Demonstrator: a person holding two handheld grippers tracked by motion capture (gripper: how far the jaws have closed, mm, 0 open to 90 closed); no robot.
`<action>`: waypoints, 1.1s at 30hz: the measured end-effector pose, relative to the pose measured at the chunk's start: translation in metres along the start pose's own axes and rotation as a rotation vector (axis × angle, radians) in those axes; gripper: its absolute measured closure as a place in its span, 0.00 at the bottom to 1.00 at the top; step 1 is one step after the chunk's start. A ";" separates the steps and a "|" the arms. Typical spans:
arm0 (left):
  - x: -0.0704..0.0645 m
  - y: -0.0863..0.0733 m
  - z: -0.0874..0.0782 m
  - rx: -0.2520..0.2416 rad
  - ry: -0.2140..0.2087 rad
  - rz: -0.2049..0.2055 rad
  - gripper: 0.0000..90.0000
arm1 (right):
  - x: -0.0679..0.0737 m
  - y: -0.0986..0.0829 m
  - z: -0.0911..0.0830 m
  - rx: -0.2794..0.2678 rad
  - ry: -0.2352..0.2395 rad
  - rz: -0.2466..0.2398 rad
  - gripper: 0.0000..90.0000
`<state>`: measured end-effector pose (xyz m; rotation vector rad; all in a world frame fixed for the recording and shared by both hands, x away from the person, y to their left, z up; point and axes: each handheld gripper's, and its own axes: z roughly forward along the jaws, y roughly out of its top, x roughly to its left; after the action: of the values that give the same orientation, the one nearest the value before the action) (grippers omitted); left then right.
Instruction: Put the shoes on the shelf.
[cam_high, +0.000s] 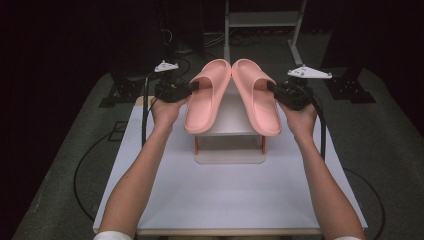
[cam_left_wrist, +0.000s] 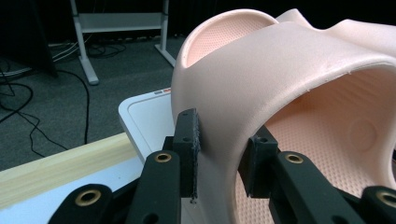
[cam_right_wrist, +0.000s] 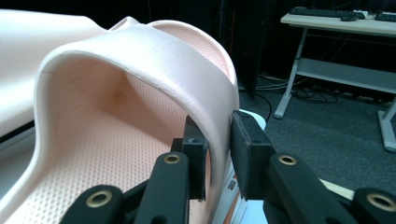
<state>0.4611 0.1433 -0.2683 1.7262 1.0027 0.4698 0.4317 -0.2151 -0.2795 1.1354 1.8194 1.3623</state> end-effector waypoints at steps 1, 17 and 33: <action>0.000 0.000 0.000 0.000 0.000 0.000 0.79 | 0.000 0.000 0.000 0.000 0.000 0.000 0.84; -0.007 0.002 0.009 0.012 0.009 -0.001 0.76 | 0.001 -0.001 0.009 0.001 -0.031 0.043 0.82; -0.006 -0.001 0.020 0.030 0.018 -0.019 0.74 | 0.005 -0.003 0.020 0.009 -0.068 0.066 0.79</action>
<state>0.4714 0.1276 -0.2762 1.7398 1.0428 0.4608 0.4459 -0.2023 -0.2886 1.2419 1.7553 1.3373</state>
